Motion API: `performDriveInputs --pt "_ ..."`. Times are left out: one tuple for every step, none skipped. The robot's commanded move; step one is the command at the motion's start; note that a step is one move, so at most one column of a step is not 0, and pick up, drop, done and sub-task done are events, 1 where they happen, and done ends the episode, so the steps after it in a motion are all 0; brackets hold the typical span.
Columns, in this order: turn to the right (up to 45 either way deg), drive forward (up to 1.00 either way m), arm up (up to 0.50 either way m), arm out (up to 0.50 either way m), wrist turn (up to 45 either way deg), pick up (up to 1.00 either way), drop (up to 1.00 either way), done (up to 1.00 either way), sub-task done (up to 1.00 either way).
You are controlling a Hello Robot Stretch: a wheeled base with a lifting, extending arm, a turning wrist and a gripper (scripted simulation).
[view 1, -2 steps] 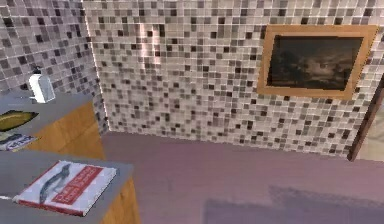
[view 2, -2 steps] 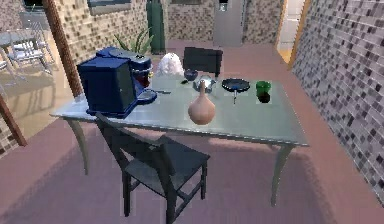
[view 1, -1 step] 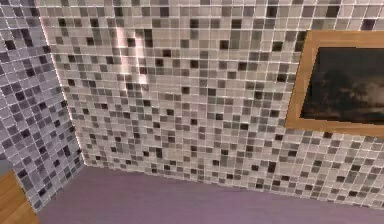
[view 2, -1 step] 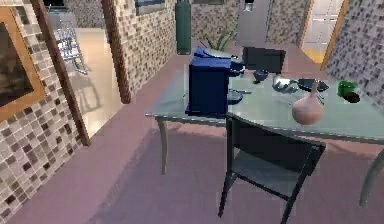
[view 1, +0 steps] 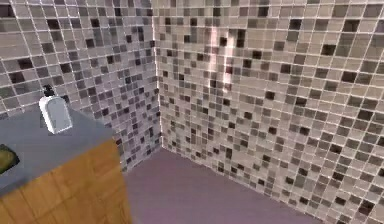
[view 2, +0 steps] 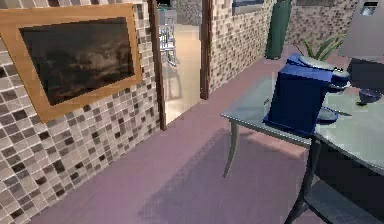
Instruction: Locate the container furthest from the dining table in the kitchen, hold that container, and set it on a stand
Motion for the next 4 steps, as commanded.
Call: performDriveInputs --pt "0.0 0.20 0.00 0.00 0.0 0.00 0.00 0.00 0.00" --pt "-45.0 0.00 0.00 0.00 0.0 0.00 0.00 0.00 0.00" --pt "-9.0 0.00 0.00 0.00 0.0 0.00 0.00 0.00 0.00" --pt "0.0 0.45 0.00 0.00 0.0 0.00 0.00 0.00 0.00"
